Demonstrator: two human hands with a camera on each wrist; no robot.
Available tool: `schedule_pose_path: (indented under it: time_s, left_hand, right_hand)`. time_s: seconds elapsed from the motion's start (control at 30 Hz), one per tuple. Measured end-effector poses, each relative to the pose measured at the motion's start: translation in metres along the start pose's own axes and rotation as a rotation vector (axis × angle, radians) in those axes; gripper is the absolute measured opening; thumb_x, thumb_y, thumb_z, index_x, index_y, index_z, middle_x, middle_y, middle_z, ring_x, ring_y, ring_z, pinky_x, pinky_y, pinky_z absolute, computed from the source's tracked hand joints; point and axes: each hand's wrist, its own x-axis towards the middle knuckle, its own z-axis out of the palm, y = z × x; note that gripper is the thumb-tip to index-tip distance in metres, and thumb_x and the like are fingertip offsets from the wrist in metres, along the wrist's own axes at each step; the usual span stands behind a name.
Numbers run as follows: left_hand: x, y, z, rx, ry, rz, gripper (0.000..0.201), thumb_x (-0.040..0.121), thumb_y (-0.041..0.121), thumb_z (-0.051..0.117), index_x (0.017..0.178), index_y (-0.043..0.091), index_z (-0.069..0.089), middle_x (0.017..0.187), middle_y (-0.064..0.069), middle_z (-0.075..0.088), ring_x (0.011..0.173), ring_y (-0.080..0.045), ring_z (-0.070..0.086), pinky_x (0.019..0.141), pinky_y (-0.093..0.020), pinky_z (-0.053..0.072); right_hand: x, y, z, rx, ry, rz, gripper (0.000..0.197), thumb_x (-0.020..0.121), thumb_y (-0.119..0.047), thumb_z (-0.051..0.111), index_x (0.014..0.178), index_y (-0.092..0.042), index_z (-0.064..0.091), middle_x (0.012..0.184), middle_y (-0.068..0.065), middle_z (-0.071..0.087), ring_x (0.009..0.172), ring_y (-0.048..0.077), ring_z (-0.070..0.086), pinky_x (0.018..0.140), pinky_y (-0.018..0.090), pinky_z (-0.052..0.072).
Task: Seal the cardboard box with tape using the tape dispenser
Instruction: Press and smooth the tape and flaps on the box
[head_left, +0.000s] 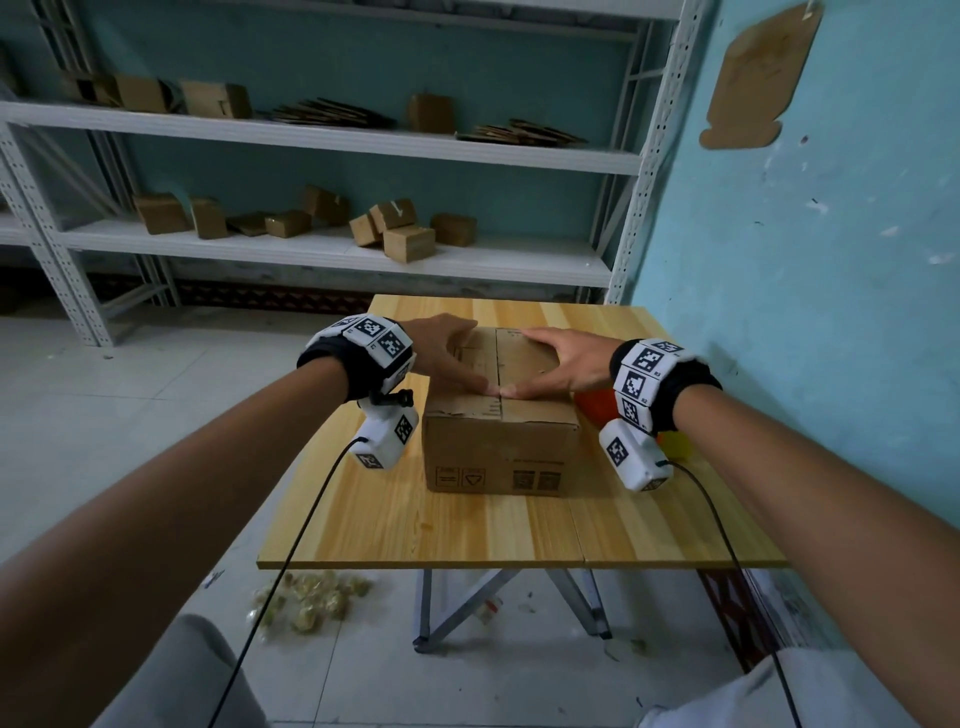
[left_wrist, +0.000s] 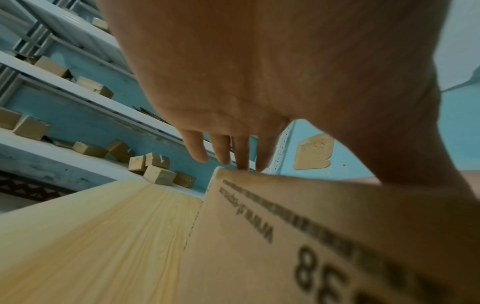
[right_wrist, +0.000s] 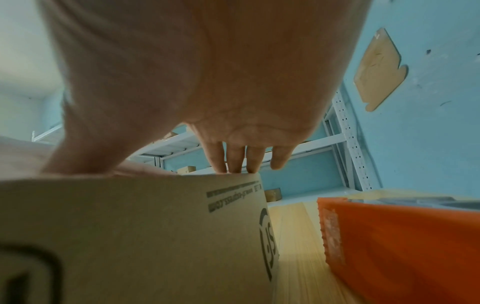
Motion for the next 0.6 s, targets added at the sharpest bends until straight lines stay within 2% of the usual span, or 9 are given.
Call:
schedule_pose_path:
  time_s: [0.1,0.23,0.37,0.6]
  left_hand:
    - [0.001,0.003,-0.003,0.036,0.013,0.013,0.101,0.071,0.057,0.073,0.150,0.018,0.022,0.155,0.000,0.020,0.140,-0.023,0.025,0.112,-0.038,0.025]
    - [0.005,0.003,-0.006,0.074,0.005,0.003,0.107,0.065,0.062,0.072,0.151,0.024,0.021,0.156,0.001,0.016,0.142,-0.025,0.021,0.113,-0.042,0.023]
    - [0.009,0.002,-0.007,0.084,-0.002,0.006,0.101,0.064,0.064,0.073,0.147,0.027,0.029,0.154,0.002,0.018,0.141,-0.025,0.022,0.113,-0.044,0.026]
    - [0.009,-0.001,-0.006,0.063,0.025,0.011,0.096,0.063,0.066,0.072,0.144,0.032,0.034,0.152,0.003,0.021,0.140,-0.023,0.023,0.113,-0.047,0.026]
  right_hand:
    - [0.002,-0.001,-0.002,-0.037,0.020,0.009,0.109,0.068,-0.068,0.072,0.155,-0.024,0.022,0.158,-0.001,0.028,0.140,0.021,0.034,0.114,0.039,0.029]
    - [0.005,-0.001,-0.002,-0.057,0.036,0.006,0.108,0.067,-0.070,0.072,0.153,-0.024,0.026,0.153,-0.002,0.031,0.136,0.020,0.036,0.112,0.039,0.033]
    - [0.007,0.000,-0.002,-0.084,0.058,-0.012,0.104,0.070,-0.068,0.071,0.153,-0.023,0.026,0.154,-0.001,0.027,0.139,0.021,0.031,0.113,0.039,0.030]
    - [0.012,0.001,-0.001,-0.089,0.103,-0.013,0.102,0.069,-0.070,0.070,0.151,-0.024,0.031,0.151,0.000,0.030,0.136,0.020,0.032,0.109,0.040,0.033]
